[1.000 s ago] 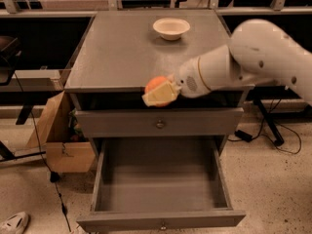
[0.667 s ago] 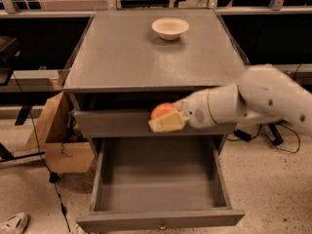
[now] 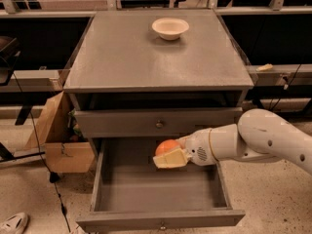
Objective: Place orange into middle drawer
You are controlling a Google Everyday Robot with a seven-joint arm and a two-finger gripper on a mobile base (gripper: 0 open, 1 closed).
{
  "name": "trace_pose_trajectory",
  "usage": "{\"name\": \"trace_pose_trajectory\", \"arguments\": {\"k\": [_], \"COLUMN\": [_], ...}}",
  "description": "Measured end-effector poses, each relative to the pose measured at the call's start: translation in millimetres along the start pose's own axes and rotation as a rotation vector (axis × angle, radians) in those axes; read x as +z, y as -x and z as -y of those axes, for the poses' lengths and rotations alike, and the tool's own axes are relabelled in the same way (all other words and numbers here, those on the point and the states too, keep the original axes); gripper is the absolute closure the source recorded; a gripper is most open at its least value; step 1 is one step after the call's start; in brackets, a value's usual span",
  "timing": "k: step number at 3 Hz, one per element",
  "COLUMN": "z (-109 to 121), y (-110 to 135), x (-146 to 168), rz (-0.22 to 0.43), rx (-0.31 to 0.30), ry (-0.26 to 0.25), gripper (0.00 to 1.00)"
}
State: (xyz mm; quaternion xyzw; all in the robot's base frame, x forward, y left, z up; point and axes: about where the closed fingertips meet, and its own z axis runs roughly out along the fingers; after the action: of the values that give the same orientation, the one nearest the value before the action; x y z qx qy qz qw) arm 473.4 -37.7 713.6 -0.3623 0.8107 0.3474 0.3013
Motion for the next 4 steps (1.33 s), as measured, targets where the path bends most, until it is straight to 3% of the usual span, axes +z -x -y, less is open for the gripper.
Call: {"name": "trace_pose_trajectory", "arguments": {"k": [1, 2, 3, 4], "z": [0.1, 11.5, 31.5, 48.4], "y": [-0.1, -24.9, -74.1, -110.9], "x": [0.1, 27.0, 75.2, 125.5], "rz": [0.000, 0.005, 0.016, 0.020], "rx": [0.000, 0.013, 0.110, 0.221], "ry": [0.000, 0.007, 0.012, -0.016], "gripper": [1.00, 1.00, 1.00, 1.00]}}
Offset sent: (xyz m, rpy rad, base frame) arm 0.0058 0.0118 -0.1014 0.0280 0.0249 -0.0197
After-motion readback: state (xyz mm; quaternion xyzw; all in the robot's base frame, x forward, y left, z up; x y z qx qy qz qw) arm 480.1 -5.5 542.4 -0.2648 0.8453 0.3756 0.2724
